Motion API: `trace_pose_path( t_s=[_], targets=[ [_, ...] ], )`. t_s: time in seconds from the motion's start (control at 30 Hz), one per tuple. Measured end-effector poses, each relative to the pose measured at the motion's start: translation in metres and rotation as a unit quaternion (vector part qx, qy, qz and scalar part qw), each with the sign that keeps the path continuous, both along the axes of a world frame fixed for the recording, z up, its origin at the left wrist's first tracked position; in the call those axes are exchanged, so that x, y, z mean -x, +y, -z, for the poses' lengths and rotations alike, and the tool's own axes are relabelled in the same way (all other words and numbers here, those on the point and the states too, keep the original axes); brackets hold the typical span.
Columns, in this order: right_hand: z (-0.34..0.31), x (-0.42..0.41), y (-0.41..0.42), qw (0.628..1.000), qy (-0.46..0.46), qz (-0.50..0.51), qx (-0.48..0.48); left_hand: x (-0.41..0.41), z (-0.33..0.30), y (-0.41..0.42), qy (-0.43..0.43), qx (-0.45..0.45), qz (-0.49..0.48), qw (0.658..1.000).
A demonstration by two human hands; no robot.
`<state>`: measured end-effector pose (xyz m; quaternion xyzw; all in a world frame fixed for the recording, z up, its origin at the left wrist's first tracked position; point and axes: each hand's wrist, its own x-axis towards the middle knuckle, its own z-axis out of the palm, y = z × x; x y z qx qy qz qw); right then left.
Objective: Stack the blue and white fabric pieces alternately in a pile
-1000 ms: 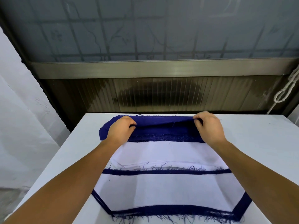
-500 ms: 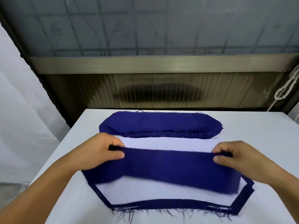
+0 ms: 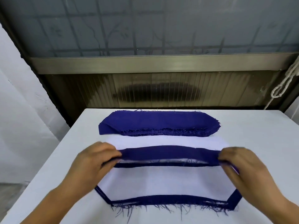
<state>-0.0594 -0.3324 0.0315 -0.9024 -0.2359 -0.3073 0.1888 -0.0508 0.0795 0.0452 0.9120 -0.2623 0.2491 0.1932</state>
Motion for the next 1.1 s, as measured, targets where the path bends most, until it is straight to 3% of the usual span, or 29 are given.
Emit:
trace_pose_path(
  t_s=[0.13, 0.23, 0.67, 0.87, 1.1],
  targets=[
    [0.058, 0.019, 0.001, 0.996, -0.027, -0.053, 0.067, 0.02, 0.057, 0.0, 0.011, -0.08, 0.039, 0.996],
    [0.075, 0.024, 0.003, 0.998, -0.002, -0.047, 0.041, 0.027, 0.081, -0.002, 0.029, -0.081, 0.045, 0.995],
    [0.082, 0.023, -0.005, 0.999, -0.013, -0.023, 0.024, 0.033, 0.087, 0.0, -0.054, -0.081, 0.062, 0.993],
    [0.082, 0.024, -0.005, 1.0, 0.011, -0.022, 0.005, 0.031, 0.085, 0.001, 0.0, -0.089, 0.08, 0.993],
    [0.055, 0.022, 0.005, 0.996, 0.08, -0.022, 0.028, 0.037, 0.06, 0.0, 0.131, -0.114, 0.067, 0.982]
  ],
)
